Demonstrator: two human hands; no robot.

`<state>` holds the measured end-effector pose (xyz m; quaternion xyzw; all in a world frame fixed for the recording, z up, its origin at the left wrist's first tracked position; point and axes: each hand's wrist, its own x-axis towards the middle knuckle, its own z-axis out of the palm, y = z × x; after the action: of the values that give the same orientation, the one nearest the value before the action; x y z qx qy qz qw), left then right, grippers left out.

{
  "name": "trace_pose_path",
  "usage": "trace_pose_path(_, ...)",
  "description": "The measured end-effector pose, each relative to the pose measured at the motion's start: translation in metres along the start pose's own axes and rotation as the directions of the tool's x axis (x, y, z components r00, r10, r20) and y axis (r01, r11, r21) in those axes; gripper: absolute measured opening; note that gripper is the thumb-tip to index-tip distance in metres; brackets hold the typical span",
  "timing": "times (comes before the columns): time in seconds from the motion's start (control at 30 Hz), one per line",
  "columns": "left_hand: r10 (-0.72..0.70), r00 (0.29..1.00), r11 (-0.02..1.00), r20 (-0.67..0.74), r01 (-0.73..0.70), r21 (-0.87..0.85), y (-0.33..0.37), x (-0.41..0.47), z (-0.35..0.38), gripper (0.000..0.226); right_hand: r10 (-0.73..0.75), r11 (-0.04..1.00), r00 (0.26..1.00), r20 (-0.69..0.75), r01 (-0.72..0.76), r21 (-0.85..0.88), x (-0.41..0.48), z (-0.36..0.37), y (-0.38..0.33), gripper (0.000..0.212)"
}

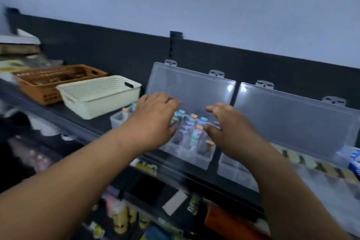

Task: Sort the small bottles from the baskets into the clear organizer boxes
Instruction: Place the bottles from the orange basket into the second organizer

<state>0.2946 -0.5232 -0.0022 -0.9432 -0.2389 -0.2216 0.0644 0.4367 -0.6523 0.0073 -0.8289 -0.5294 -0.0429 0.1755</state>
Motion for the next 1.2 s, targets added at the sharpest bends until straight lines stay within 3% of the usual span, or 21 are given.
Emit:
trace_pose_path(0.27, -0.217, 0.976, 0.97, 0.027, 0.213, 0.113, -0.163, -0.091, -0.065, 0.064, -0.207, 0.974, 0.977, 0.042, 0.202, 0.104, 0.043, 0.044, -0.176, 0.048)
trace_pose_path(0.5, -0.35, 0.937, 0.93, -0.01, 0.349, 0.112, -0.257, -0.121, -0.095, 0.058, -0.318, 0.944, 0.943, 0.102, 0.304, 0.129, 0.095, 0.061, -0.269, 0.051)
trace_pose_path(0.83, -0.487, 0.87, 0.873, 0.075, 0.485, 0.044, -0.376, -0.085, -0.073, 0.057, -0.377, 0.92, 0.915, 0.146, 0.35, 0.178, 0.226, 0.105, -0.323, 0.049)
trace_pose_path(1.2, -0.499, 0.842, 0.862, 0.202, 0.506, 0.024, -0.481, 0.006, -0.023, 0.051, -0.339, 0.938, 0.895, 0.289, 0.301, 0.17, 0.359, 0.148, -0.351, 0.05)
